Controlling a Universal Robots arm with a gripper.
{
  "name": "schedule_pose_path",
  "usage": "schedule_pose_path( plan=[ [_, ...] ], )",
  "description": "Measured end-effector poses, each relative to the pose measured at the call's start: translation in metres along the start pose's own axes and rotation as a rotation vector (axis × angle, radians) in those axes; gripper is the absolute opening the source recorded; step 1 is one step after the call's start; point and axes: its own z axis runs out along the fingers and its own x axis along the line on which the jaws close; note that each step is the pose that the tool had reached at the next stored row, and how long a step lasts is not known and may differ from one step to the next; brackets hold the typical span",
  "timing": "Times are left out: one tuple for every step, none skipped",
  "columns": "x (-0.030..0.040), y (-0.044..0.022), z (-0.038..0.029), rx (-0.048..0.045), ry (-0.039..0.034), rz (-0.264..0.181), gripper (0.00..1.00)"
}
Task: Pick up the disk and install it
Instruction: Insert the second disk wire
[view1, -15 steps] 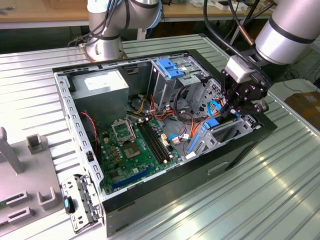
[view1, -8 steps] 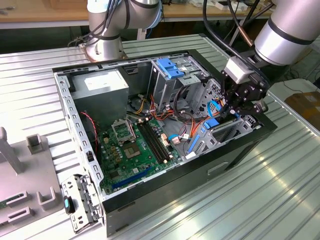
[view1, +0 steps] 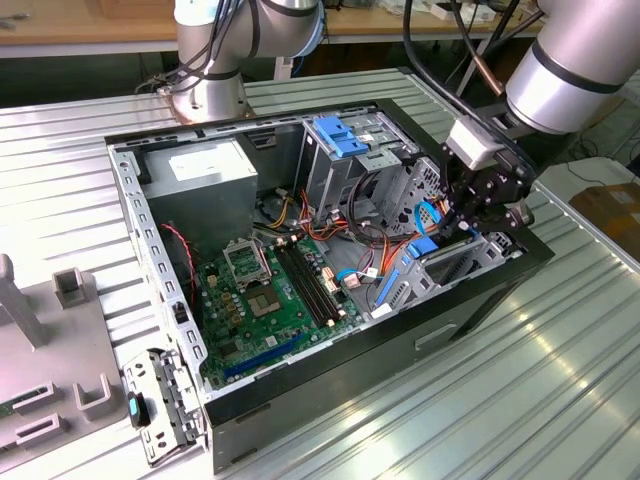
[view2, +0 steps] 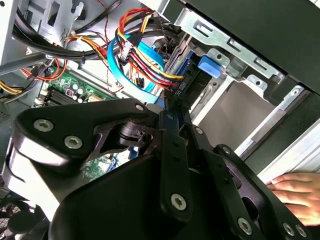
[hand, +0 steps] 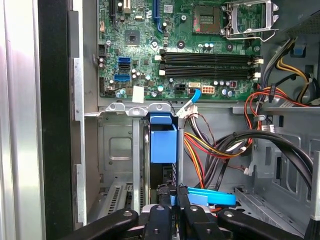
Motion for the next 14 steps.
schedule_pose_path(
  plan=[
    [0.0000, 0.0000, 0.0000, 0.0000, 0.0000, 0.000, 0.16],
    [0.0000, 0.0000, 0.0001, 0.0000, 0.0002, 0.000, 0.16],
    [0.0000, 0.0000, 0.0007, 0.0001, -0.0011, 0.000, 0.16],
    [0.0000, -0.0001, -0.0002, 0.0000, -0.0009, 0.000, 0.24],
    [-0.0002, -0.0003, -0.0024, 0.0000, -0.0007, 0.000, 0.24],
    [-0.0005, -0.0008, -0.0060, 0.0000, -0.0007, 0.000, 0.24],
    [-0.0009, -0.0015, -0.0125, 0.0000, -0.0004, 0.000, 0.24],
    [-0.0012, -0.0019, -0.0167, 0.0000, -0.0004, 0.000, 0.24],
    [-0.0012, -0.0019, -0.0166, 0.0000, -0.0007, 0.000, 0.24],
    [-0.0012, -0.0020, -0.0169, 0.0000, -0.0005, 0.000, 0.24],
    [-0.0013, -0.0020, -0.0171, 0.0000, -0.0003, 0.000, 0.22],
    [-0.0013, -0.0020, -0.0171, 0.0000, -0.0004, 0.000, 0.16],
    [-0.0013, -0.0020, -0.0172, 0.0000, -0.0004, 0.000, 0.11],
    [-0.0013, -0.0020, -0.0173, 0.0000, -0.0003, 0.000, 0.11]
  ],
)
